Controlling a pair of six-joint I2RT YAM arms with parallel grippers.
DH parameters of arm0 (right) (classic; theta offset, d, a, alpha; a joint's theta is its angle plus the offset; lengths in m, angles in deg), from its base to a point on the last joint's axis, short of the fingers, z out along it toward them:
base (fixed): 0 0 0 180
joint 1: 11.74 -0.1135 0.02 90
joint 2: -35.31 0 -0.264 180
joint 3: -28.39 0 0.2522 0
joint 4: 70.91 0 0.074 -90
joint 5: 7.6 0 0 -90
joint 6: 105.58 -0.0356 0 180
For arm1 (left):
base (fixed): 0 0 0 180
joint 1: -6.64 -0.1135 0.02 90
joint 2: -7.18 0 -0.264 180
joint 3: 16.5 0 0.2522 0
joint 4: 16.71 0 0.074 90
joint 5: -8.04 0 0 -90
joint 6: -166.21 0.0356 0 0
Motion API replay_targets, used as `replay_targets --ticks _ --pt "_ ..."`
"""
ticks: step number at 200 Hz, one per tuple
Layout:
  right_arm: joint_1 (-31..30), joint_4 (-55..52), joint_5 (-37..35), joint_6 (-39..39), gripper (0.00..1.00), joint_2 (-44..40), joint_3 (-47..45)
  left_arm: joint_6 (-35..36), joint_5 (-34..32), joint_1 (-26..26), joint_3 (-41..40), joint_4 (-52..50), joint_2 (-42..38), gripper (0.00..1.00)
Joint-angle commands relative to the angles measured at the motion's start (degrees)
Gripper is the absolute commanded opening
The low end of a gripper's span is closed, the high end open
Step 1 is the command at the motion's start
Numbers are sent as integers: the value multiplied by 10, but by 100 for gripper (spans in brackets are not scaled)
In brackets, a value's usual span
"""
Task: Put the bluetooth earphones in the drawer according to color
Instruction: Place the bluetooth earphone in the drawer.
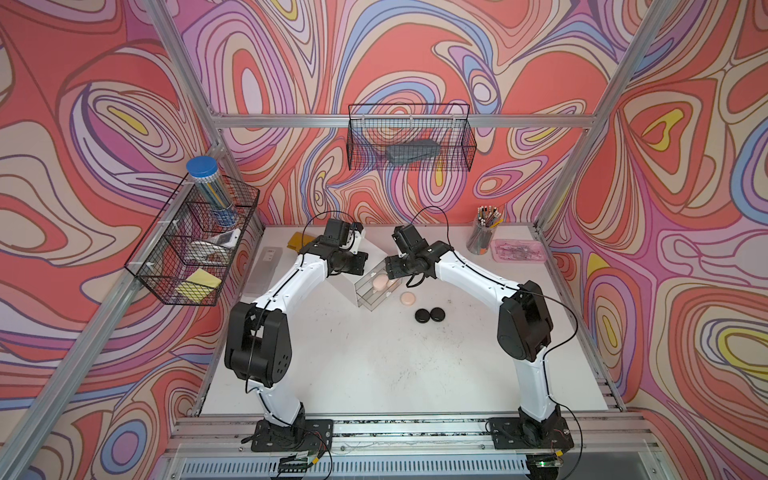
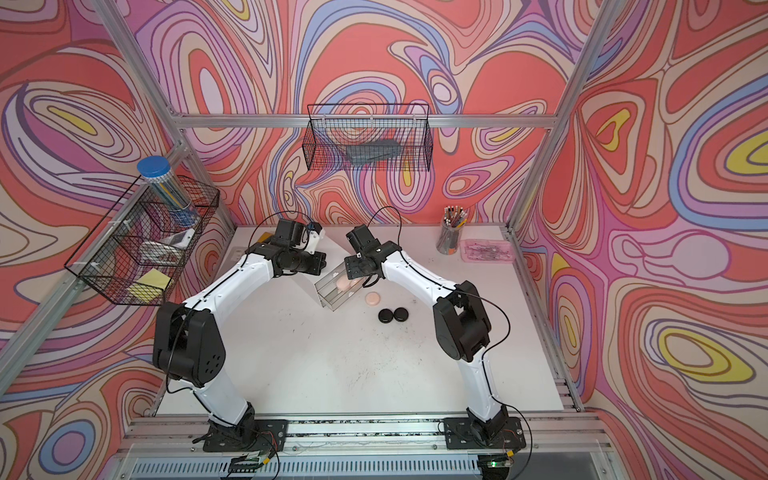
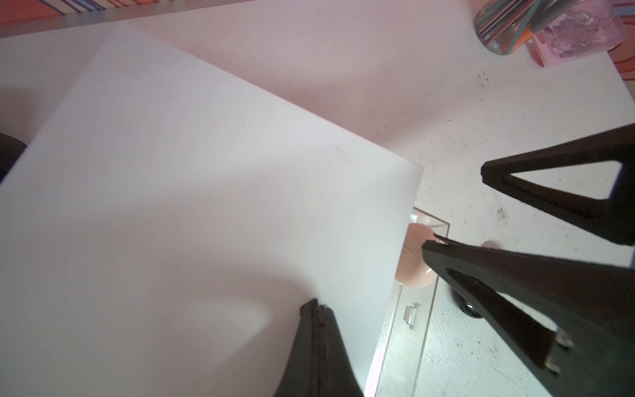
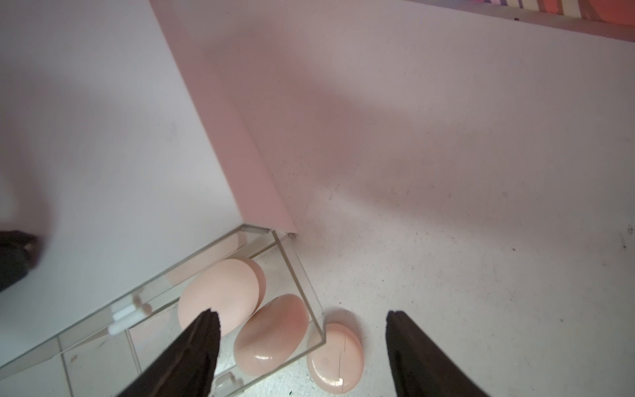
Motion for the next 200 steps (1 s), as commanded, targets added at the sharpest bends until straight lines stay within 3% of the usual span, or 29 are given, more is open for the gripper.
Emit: replay_targets --ticks 1,117,200 --pt "6 -29 -10 4 79 13 13 -2 0 9 -18 -91 35 0" --pt "6 -99 24 25 79 89 87 -1 -1 9 -19 -91 37 0" --pt "6 -79 72 25 78 80 60 -1 0 9 -19 -92 38 0"
